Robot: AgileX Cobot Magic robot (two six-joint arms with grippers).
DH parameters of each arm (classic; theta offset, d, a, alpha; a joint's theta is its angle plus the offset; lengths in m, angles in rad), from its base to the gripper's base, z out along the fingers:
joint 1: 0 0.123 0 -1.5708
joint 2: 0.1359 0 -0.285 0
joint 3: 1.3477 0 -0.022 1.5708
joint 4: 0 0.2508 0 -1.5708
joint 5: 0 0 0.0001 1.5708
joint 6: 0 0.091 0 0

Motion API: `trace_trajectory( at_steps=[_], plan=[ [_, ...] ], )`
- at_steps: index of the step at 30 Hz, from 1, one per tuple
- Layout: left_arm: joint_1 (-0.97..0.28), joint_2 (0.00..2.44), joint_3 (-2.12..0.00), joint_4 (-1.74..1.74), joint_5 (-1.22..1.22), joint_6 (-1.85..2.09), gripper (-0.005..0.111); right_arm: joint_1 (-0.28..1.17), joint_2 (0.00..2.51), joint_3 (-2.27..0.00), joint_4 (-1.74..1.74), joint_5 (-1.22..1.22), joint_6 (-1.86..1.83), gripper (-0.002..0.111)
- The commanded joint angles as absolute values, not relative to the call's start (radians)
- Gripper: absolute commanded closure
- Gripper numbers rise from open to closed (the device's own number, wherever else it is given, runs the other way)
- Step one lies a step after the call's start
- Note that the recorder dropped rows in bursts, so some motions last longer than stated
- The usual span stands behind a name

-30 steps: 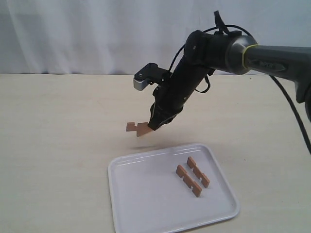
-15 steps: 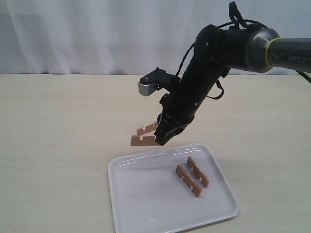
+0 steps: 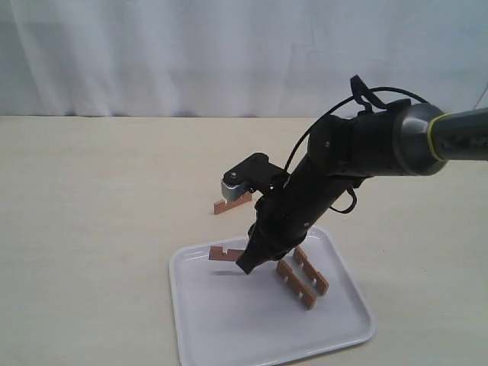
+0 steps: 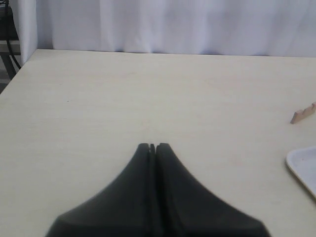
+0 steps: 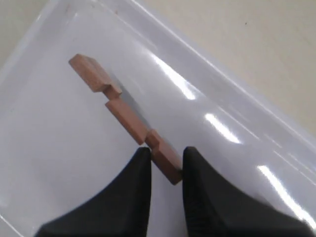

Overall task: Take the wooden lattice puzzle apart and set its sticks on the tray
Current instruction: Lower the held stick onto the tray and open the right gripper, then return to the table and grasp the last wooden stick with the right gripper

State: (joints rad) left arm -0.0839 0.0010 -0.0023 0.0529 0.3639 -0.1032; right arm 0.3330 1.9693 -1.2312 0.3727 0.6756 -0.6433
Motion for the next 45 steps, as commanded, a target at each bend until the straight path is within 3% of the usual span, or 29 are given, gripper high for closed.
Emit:
trace_trajectory(
  at_steps=[1,15,21,24,36,45],
  plan=[
    [-0.083,0.000,0.000,0.059,0.357,-0.102,0.107,0.339,1.970,-1.228,0.356,0.593,-0.599,0.104],
    [-0.083,0.000,0.000,0.059,0.357,-0.102,0.107,0.339,2.002,-1.228,0.299,0.580,-0.570,0.101],
    [-0.083,0.000,0.000,0.059,0.357,-0.102,0.107,0.339,2.020,-1.233,0.299,0.579,-0.530,0.065],
    [-0.083,0.000,0.000,0.059,0.357,-0.102,0.107,0.339,1.991,-1.233,0.302,0.580,-0.530,0.057],
    [-0.083,0.000,0.000,0.059,0.357,-0.102,0.107,0.339,1.886,-1.231,0.309,0.668,-0.509,0.056],
    [-0.083,0.000,0.000,0.059,0.357,-0.102,0.107,0.339,1.886,-1.233,0.309,0.594,-0.509,0.056]
  ],
)
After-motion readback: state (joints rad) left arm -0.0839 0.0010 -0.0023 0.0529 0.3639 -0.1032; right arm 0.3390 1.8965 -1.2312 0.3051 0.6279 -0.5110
